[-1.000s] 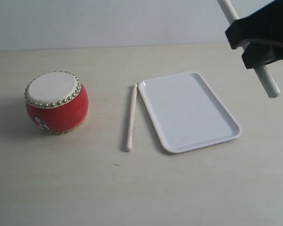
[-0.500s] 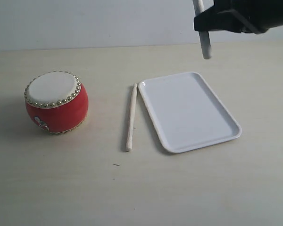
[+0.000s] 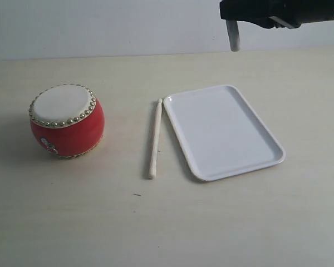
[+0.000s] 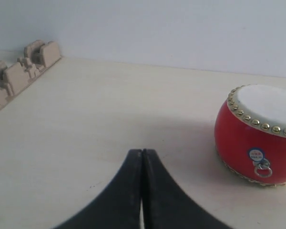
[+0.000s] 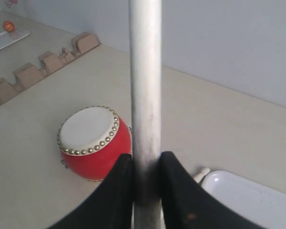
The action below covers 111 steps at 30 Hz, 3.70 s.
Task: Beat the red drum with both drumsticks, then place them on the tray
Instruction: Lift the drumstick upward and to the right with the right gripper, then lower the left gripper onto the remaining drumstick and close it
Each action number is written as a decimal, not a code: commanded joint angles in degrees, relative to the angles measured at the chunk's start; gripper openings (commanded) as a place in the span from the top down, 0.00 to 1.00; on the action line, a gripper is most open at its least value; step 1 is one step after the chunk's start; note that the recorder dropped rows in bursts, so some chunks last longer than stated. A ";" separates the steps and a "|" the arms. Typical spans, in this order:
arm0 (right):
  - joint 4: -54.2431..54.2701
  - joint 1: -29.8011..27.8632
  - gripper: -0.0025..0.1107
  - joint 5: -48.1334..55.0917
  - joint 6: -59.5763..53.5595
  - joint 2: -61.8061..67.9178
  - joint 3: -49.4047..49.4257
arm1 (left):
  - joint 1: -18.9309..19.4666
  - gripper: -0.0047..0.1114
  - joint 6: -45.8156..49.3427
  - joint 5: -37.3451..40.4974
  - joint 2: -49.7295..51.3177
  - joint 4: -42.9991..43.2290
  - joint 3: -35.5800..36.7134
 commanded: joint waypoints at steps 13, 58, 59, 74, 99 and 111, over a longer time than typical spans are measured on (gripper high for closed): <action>-0.77 -0.30 0.98 1.67 -0.01 -0.02 0.49 | -0.28 0.96 -23.56 -39.92 -0.30 -4.14 -0.06; -57.00 -0.30 0.98 -17.84 56.95 -0.02 0.49 | -46.00 0.94 -5.54 52.70 119.10 -9.67 -103.56; -57.00 -0.30 0.98 -17.84 57.05 -0.02 0.49 | -46.00 0.88 -7.61 52.70 120.77 -9.82 -104.35; -56.77 -0.30 0.98 -16.31 57.05 -0.02 0.49 | -48.84 0.55 -12.79 50.47 124.30 -11.10 -101.60; -54.79 -0.30 0.98 -16.16 56.95 -0.02 0.49 | -45.63 0.55 -15.19 43.23 127.94 -12.37 -97.55; -54.10 -0.30 0.98 -15.80 56.95 -0.02 0.49 | -46.88 0.55 -15.83 42.99 129.42 -11.97 -97.55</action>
